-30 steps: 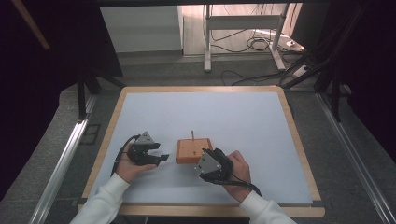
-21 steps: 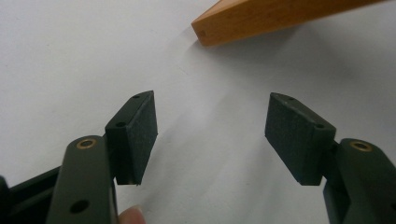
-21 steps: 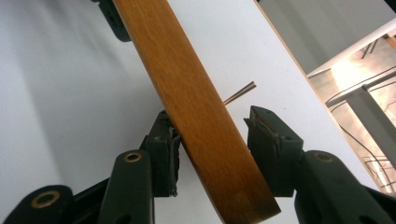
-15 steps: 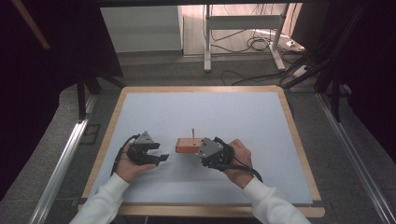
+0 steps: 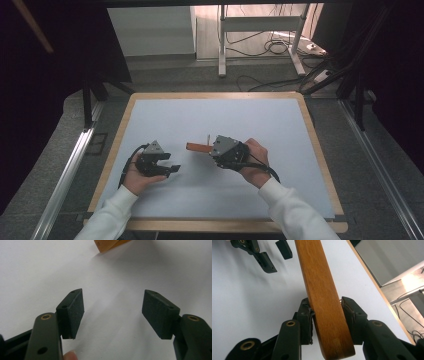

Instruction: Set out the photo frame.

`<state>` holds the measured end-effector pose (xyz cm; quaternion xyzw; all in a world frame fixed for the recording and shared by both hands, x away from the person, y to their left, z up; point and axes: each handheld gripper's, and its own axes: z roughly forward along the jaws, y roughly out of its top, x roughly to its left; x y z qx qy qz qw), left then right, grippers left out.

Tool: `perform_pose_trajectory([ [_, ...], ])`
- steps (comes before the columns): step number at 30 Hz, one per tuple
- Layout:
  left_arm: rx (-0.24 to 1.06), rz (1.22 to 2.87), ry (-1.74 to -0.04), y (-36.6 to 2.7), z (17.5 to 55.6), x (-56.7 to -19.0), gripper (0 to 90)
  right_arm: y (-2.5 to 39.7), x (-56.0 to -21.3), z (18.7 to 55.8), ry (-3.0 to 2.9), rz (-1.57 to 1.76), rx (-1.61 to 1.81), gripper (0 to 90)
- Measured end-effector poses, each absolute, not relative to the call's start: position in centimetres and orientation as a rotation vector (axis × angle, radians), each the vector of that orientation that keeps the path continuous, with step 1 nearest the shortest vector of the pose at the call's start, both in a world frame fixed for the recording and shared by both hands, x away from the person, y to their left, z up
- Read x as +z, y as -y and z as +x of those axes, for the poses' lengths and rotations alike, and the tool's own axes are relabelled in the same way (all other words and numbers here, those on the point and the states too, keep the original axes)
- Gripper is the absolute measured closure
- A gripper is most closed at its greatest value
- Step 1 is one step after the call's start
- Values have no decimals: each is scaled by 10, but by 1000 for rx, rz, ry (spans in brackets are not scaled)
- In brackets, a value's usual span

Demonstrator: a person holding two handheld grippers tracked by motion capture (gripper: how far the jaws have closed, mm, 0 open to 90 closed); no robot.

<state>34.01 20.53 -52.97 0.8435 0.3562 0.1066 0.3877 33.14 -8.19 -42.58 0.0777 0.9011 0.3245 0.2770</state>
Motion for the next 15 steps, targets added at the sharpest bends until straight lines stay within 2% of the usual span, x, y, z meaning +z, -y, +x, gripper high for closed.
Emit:
perform_pose_trajectory([
  [15, 277, 2154, -900, -206, 341, -530, 340, 61, -416, 345, -2445, 106, 797, 691],
])
